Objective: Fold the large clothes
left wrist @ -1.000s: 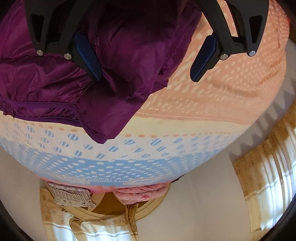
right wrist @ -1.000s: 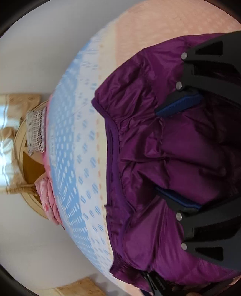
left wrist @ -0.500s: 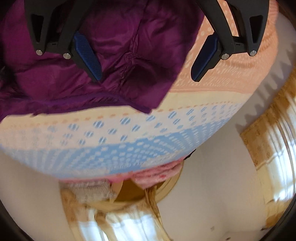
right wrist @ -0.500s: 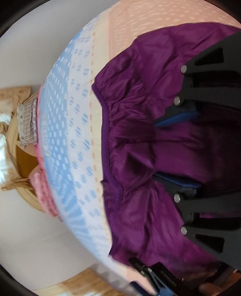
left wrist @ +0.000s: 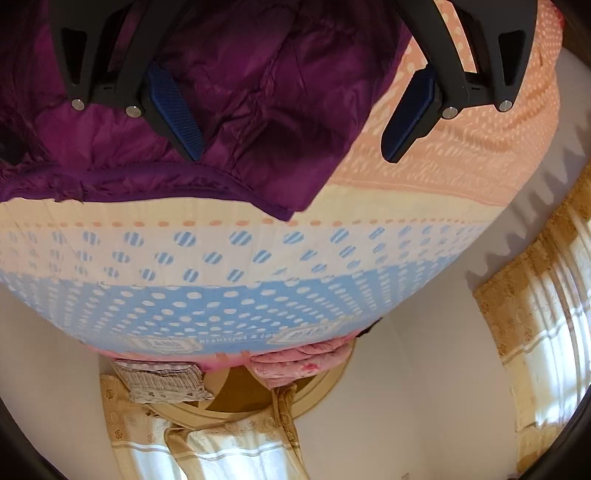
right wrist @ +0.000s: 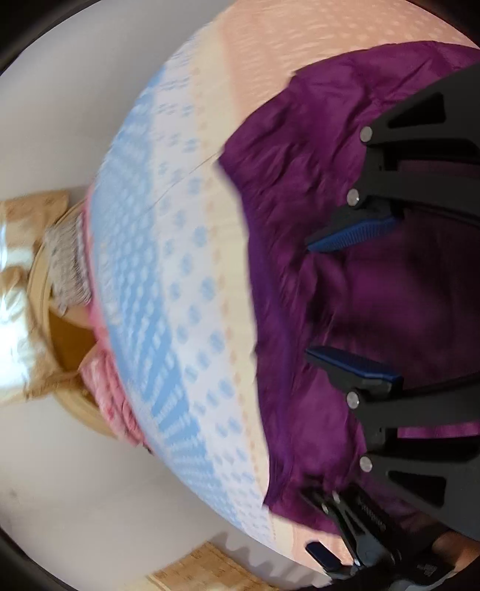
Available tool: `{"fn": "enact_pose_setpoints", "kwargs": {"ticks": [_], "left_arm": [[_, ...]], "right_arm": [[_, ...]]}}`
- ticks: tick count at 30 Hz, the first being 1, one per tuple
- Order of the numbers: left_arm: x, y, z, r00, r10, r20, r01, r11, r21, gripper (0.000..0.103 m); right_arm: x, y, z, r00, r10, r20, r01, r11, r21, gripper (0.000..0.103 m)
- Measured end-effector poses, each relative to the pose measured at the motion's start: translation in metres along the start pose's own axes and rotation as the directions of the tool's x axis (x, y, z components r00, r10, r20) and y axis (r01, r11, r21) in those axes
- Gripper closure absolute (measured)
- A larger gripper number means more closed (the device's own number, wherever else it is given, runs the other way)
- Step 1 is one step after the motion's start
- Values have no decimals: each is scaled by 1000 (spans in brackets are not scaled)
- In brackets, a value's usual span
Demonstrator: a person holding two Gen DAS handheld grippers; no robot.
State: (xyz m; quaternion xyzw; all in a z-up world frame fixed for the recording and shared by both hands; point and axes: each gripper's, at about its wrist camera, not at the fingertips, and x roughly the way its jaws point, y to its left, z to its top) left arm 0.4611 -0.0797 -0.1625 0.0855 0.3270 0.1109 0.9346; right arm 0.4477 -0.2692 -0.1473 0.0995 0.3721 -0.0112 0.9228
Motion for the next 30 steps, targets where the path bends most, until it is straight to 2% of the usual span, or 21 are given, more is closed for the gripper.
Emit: {"fn": "enact_pose_setpoints", "kwargs": {"ticks": [2,4,5,8,12,30], "left_arm": [[15,-5,-4,999,5,-32,-5,1000,2,5],[32,-9,-12,996,16,-88,-16,1000,7,5],[36,-8,-13,995,-2,-99,1,1000,-9,5],[42,-7,-16,993,-22,-120,18,999,-27,4],[51,-8,-17,988,-34,-151,29,999,-34,2],[56,-11,-21,985,-33,-172,30,999,-20,1]], "right_arm": [[13,11,1,1000,-14,-10,14,999,-29,55],[39,14,-6,998,-26,-59,24,999,-34,57],[51,14,-11,997,-22,-78,19,999,-43,57],[57,20,-16,997,-54,-53,50,995,-89,57],[63,19,-17,997,-53,-57,48,995,-87,57],[68,18,-23,995,-88,-53,82,991,-105,57]]}}
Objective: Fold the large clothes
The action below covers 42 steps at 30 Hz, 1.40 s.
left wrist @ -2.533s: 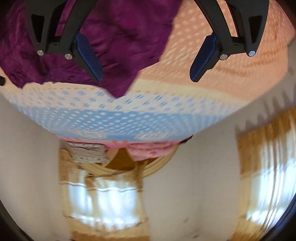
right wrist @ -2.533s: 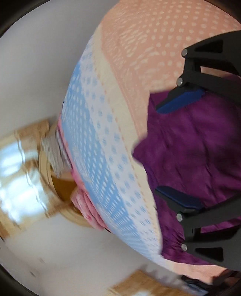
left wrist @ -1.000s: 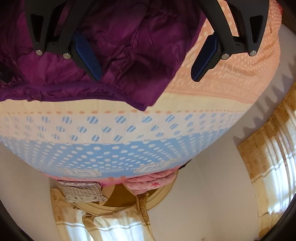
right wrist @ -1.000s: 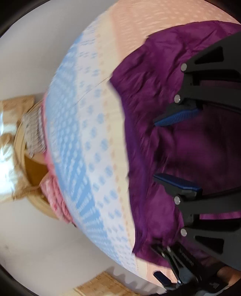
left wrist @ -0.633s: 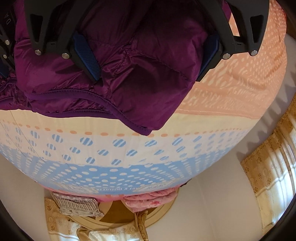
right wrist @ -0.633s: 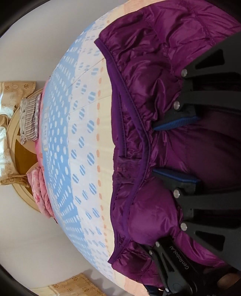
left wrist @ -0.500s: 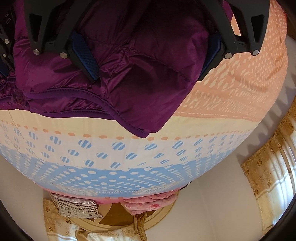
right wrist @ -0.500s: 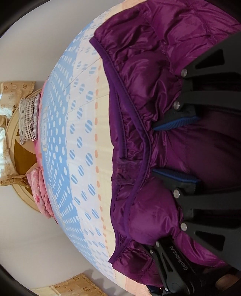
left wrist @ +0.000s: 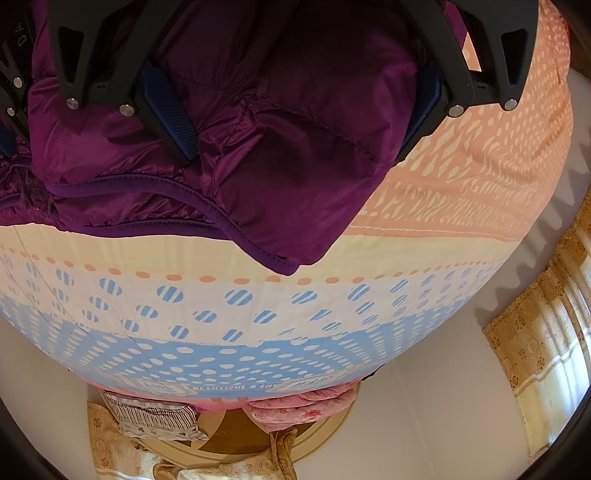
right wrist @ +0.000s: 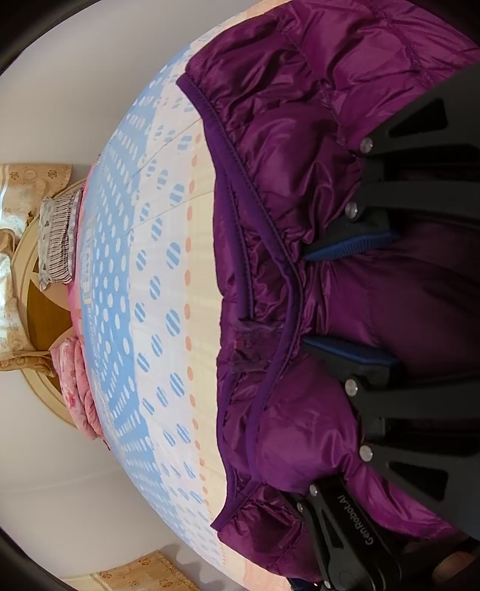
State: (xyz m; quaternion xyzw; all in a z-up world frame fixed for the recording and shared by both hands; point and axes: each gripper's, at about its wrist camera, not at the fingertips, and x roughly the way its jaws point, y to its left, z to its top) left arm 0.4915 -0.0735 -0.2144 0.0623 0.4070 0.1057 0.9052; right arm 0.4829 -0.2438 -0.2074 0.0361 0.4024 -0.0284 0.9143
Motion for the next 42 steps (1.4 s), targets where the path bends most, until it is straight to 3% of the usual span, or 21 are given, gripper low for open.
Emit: {"fn": "enact_pose_setpoints", "kwargs": {"ticks": [23,28,30,32,34,37,40,42], "left_arm": [[1,0,-1,1000,8,1,-8,1000,6,1],[-11,7,-1,999,4,-34,-3,999,33,1],[-41,24,-10,999,-51,2,51,999,17,1],[-67,36,-23,994,-84,67,82,996,34,1],[-85,49,-43,990,-70,125,65,997,44,1],[-81,57,-63,993,-41,114,39,999,25,1],[-63,55,-76,997,-49,55,49,999,6,1],[-61,57,-81,995,-51,82,52,999,-11,1]], "right_arm": [[0,1,0,1000,-14,1,14,1000,-8,57],[-1,1,1,1000,-20,-18,19,999,-27,57],[-12,-1,1,999,-6,-38,5,999,-36,56],[-37,-4,-9,1000,18,-12,-18,1000,-16,48],[-68,-3,-24,999,4,47,-2,999,-32,36],[-94,-1,-51,997,-18,81,22,998,-55,35],[-87,8,-68,995,-64,74,72,991,-110,35],[-79,14,-73,994,-90,65,99,984,-146,34]]}}
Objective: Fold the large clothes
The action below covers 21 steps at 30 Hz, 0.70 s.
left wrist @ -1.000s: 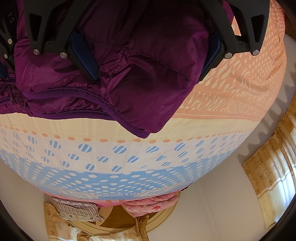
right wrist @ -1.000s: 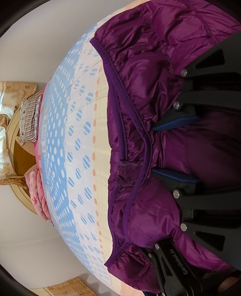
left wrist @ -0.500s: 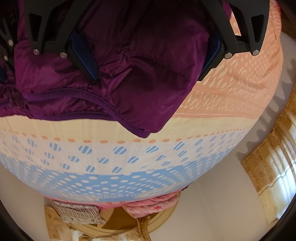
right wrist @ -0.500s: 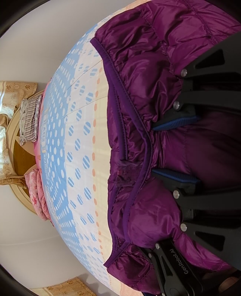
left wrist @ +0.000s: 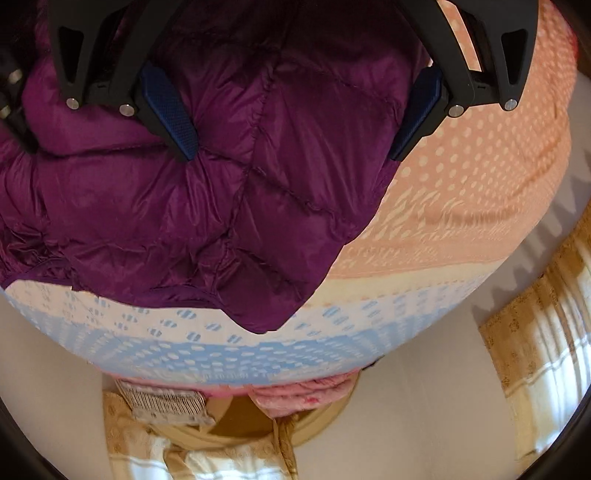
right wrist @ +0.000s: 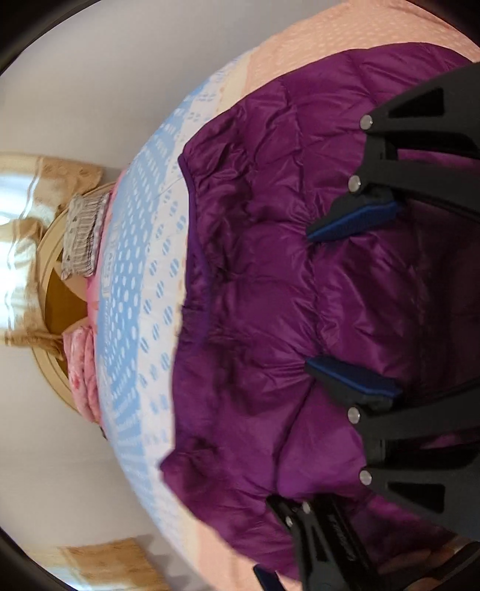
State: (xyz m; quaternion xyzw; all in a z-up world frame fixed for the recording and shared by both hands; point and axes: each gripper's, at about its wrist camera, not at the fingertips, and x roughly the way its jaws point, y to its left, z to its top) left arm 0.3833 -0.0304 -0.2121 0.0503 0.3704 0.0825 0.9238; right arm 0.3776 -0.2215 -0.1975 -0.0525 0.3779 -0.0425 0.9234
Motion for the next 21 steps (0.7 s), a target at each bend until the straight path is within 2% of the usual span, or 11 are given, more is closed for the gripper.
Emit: {"fn": "enact_pose_setpoints", "kwargs": {"ticks": [7,11,18,21], "left_arm": [[-2,2,-3,1000,1,2,-1,1000,6,1],[-18,9,-10,1000,0,-4,0,1000,-21,1],[-65,63,-30,1000,5,24,-2,993,-118,1],[-68,87,-50,1000,-8,-29,2,983,-183,1]], "right_arm": [[10,3,-7,1000,-23,7,23,1000,-15,33],[11,2,-7,1000,-20,5,20,1000,-10,33],[3,0,-4,1000,-2,-1,2,1000,-1,32],[-27,-3,-11,999,-16,38,16,1000,3,22]]}}
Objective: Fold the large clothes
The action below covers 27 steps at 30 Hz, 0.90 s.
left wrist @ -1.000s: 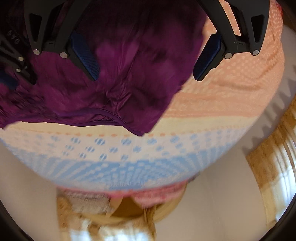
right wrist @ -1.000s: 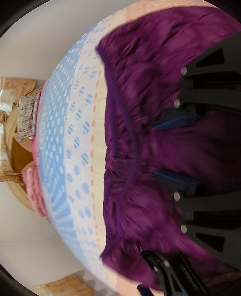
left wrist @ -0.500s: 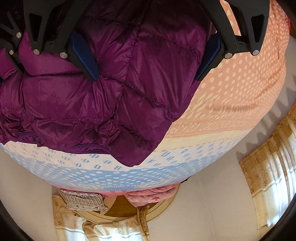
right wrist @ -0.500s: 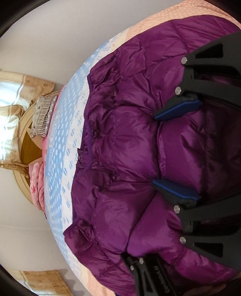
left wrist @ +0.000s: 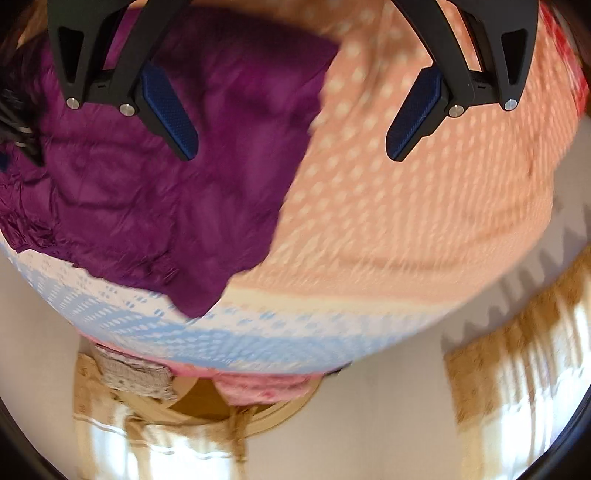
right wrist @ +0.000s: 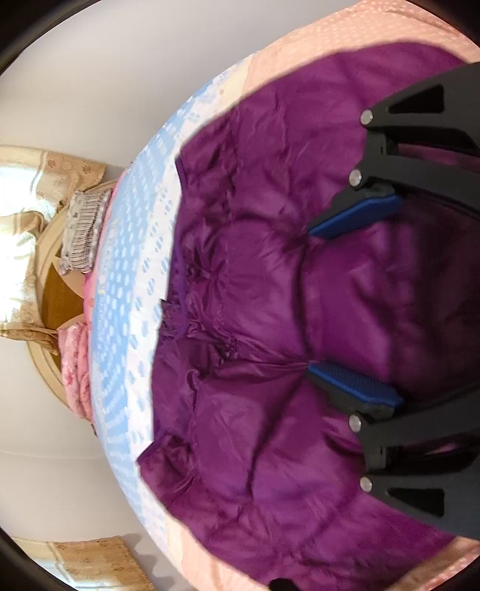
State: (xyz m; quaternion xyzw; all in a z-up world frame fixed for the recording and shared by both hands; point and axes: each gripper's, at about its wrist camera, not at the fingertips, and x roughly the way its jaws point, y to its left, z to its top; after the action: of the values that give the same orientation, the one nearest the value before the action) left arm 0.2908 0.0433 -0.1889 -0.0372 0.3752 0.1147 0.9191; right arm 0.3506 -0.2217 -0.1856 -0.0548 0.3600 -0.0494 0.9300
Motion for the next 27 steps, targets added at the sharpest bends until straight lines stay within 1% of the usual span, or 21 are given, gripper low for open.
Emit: {"fn": "enact_pose_setpoints", "kwargs": {"ticks": [1,2,3,5,6,8,10,11,12,13,14,16,17,18,19,20,21,23,27], "left_arm": [[3,9,-7,999,-19,-31,18,999,-37,1],[6,15,-12,999,-25,-48,22,998,-57,1],[10,19,-17,998,-21,-66,16,997,-73,1],[18,21,-26,994,-49,-101,39,994,-98,1],[20,20,-29,992,-60,-108,49,993,-105,1],[18,16,-32,992,-81,-93,71,992,-104,1],[16,9,-32,993,-88,-79,82,994,-76,2],[16,7,-32,992,-99,-77,94,993,-71,9],[17,6,-32,989,-123,-78,118,990,-73,22],[18,4,-30,982,-170,-87,163,983,-84,29],[19,3,-29,977,-195,-90,187,978,-90,39],[18,-1,-27,974,-209,-82,203,976,-76,46],[17,-3,-27,973,-215,-80,210,975,-68,54],[17,-5,-27,971,-227,-78,223,973,-62,63],[16,-8,-25,967,-244,-74,241,969,-51,69],[13,-10,-25,967,-247,-68,245,969,-34,80],[12,-12,-23,968,-245,-62,245,970,-15,88],[7,-14,-21,971,-235,-41,236,972,17,92],[-2,-10,-19,972,-235,-16,236,972,11,94]], "right_arm": [[-11,-1,-4,1000,1,17,-1,1000,-3,19],[-21,-1,-9,1000,6,22,-6,1000,-4,19],[-29,-2,-16,1000,4,24,-4,1000,-5,18],[-39,-3,-28,1000,5,26,-5,1000,3,17],[-38,-3,-33,1000,12,17,-12,1000,0,16],[-32,3,-39,1000,21,-3,-21,999,-26,16],[-25,8,-43,1000,11,-8,-12,999,-51,16],[-21,9,-47,1000,6,-16,-7,998,-59,15],[-19,10,-47,1000,4,-25,-5,998,-64,14],[-16,10,-49,999,0,-35,-2,998,-69,12],[-13,10,-49,999,-10,-41,7,997,-73,11],[-10,9,-49,999,-23,-44,20,997,-81,6],[-10,9,-51,999,-23,-45,19,997,-79,6],[-9,8,-51,999,-21,-46,17,997,-73,6],[-10,9,-52,999,-21,-45,17,997,-71,6],[-9,9,-53,999,-21,-43,18,998,-68,6],[-8,8,-51,999,-21,-43,18,998,-66,6],[-8,9,-52,999,-25,-45,22,998,-62,6],[-8,11,-52,998,-44,-54,41,997,-63,6]]}}
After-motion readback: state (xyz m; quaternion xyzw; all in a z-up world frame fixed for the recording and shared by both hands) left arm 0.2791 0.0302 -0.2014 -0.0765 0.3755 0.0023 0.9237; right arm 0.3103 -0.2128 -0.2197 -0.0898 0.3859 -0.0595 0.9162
